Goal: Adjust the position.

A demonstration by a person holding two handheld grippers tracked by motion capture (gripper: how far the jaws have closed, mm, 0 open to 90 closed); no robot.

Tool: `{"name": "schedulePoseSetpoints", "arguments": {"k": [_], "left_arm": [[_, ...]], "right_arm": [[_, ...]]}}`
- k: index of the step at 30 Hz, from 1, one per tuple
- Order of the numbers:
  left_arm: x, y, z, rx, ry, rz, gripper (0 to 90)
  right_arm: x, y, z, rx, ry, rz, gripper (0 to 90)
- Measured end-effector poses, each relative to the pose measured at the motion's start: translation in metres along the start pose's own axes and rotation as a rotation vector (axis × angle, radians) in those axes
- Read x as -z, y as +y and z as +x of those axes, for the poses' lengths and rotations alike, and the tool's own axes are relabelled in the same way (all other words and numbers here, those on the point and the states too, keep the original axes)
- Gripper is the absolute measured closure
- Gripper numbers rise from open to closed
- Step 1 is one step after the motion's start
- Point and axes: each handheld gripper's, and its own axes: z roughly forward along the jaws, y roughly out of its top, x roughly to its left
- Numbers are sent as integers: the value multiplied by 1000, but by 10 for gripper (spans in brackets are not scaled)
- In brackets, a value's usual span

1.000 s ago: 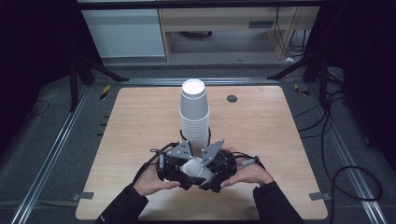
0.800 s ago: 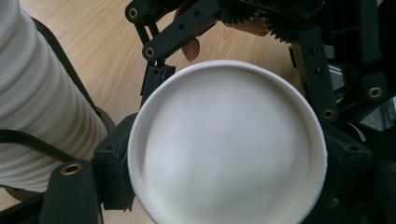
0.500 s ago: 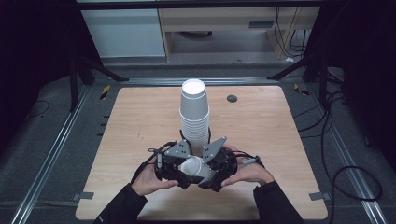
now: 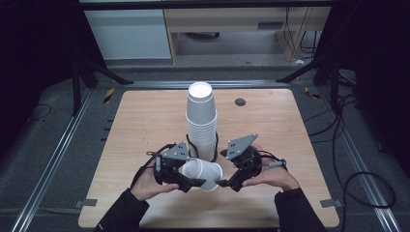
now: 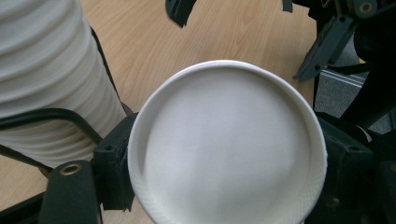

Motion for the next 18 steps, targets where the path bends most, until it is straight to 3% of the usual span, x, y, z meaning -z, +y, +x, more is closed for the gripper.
{"name": "schedulePoseSetpoints", "arguments": {"k": [7, 18], "left_arm": [[7, -2, 3, 16, 5, -37, 218], [12, -4, 6, 25, 14, -92, 217]], "right_arm": [[17, -14, -4, -63, -58, -65, 55], [23, -33, -3, -124, -86, -114, 57]]}}
